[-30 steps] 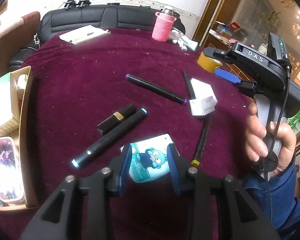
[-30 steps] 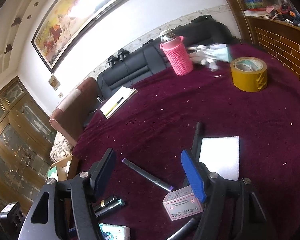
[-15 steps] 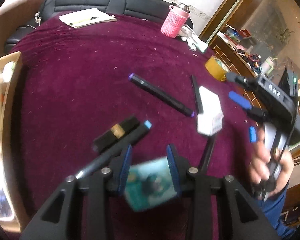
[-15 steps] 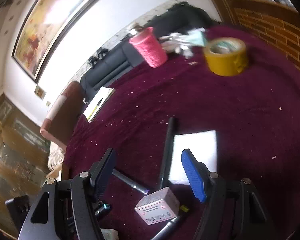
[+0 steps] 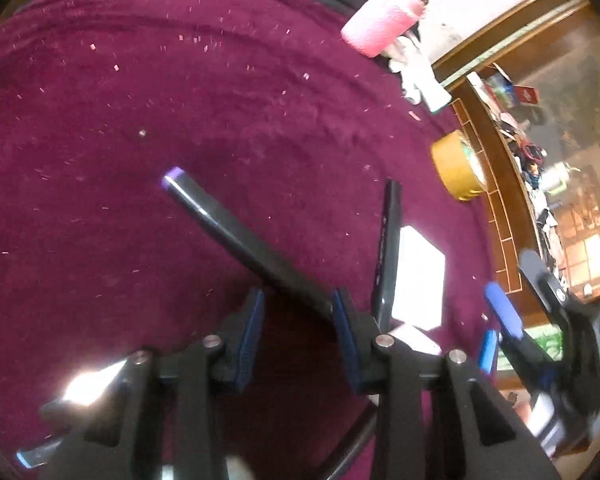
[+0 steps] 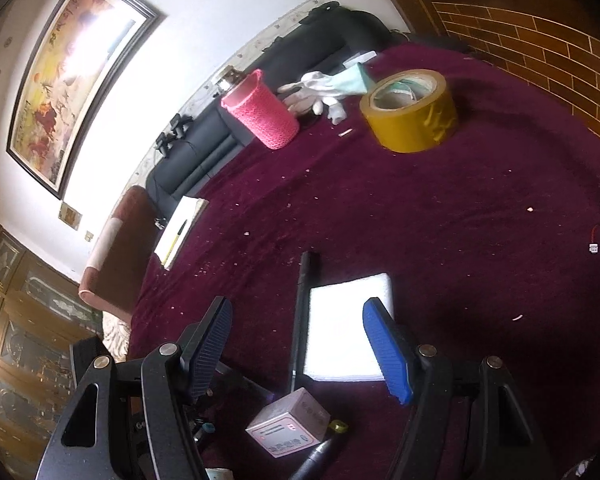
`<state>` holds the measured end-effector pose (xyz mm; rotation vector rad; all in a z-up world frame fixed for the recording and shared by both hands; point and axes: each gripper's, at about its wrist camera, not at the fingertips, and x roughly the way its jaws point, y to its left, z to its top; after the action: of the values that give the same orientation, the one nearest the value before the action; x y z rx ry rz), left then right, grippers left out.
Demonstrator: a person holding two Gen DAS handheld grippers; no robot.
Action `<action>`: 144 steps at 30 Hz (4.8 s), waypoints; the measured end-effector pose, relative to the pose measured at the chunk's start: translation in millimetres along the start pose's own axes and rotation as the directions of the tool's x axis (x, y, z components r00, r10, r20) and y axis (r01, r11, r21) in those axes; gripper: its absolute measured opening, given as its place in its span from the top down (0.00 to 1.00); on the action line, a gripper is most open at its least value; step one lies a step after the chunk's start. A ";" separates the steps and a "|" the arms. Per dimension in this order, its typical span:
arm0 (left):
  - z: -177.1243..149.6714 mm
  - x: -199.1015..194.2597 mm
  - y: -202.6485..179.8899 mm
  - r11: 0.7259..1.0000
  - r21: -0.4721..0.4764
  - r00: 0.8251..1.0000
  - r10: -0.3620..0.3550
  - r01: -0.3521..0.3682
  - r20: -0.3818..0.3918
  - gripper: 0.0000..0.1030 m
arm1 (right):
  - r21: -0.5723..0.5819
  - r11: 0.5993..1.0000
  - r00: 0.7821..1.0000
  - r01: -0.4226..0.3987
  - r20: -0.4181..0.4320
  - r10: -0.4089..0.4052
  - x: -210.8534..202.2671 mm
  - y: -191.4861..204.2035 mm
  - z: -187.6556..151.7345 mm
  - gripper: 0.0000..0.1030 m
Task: Organize objects
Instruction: 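Grasp the purple-capped black marker with left tool while right tool grasps white foam sheet, then lift the marker and foam sheet and carry both toward the cardboard box, then lower the marker and foam sheet into the box and open both tools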
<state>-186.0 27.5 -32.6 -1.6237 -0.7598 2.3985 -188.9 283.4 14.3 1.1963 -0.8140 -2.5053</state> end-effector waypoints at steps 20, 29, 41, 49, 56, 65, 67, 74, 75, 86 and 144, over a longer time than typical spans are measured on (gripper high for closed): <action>23.9 0.6 4.6 0.973 0.209 0.995 0.095 -0.097 0.018 0.86 | -0.205 0.952 0.953 0.227 -0.154 -0.260 53.0 7.7 -20.7 0.23; 26.3 2.9 -8.4 0.999 0.049 1.000 -0.020 0.020 -0.003 0.53 | -0.271 0.912 0.935 0.309 -0.089 -0.343 59.7 7.7 -24.3 0.43; 29.6 26.8 -47.3 0.924 0.304 0.971 0.239 -0.232 0.016 0.53 | -0.235 0.920 0.937 0.313 -0.082 -0.339 52.6 4.0 -14.0 0.63; 17.6 38.4 -63.3 0.792 0.482 0.924 0.361 -0.375 0.126 0.53 | -0.278 0.907 0.929 0.317 -0.102 -0.357 64.5 8.5 -19.3 0.33; 20.1 27.8 -50.9 0.801 0.495 0.940 0.320 -0.337 0.122 0.86 | -0.279 0.932 0.957 0.233 -0.105 -0.271 59.5 10.4 -19.4 0.54; 21.8 16.8 -31.2 0.859 0.427 0.959 0.261 -0.282 0.108 0.86 | -0.168 0.985 0.988 0.045 -0.138 -0.069 45.1 12.0 -14.5 0.81; 20.8 15.2 -32.2 0.862 0.426 0.962 0.250 -0.274 0.113 0.86 | -0.164 0.986 0.989 0.028 -0.139 -0.051 43.5 14.0 -14.8 0.81; 18.1 6.0 -40.1 0.876 0.415 0.969 0.210 -0.246 0.130 0.86 | -0.142 0.990 0.993 0.008 -0.113 -0.025 36.8 13.4 -9.5 0.81; 17.9 3.7 -40.6 0.878 0.412 0.970 0.204 -0.242 0.135 0.86 | -0.140 0.990 0.994 0.005 -0.109 -0.021 35.8 13.3 -8.9 0.81; 13.5 -21.6 -28.5 0.918 0.352 0.980 0.136 -0.181 0.148 0.86 | -0.139 0.990 0.993 -0.038 -0.116 0.022 35.6 17.8 -10.6 0.81; -126.3 -292.5 310.9 0.955 -0.164 0.828 0.295 -0.246 0.476 0.86 | -0.422 0.730 0.787 -0.538 -0.563 0.255 80.5 324.4 -239.9 0.80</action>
<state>94.7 -313.7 22.6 -1.2078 -0.7635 3.0960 -59.3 -106.8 30.0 1.1608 -0.1433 -1.7686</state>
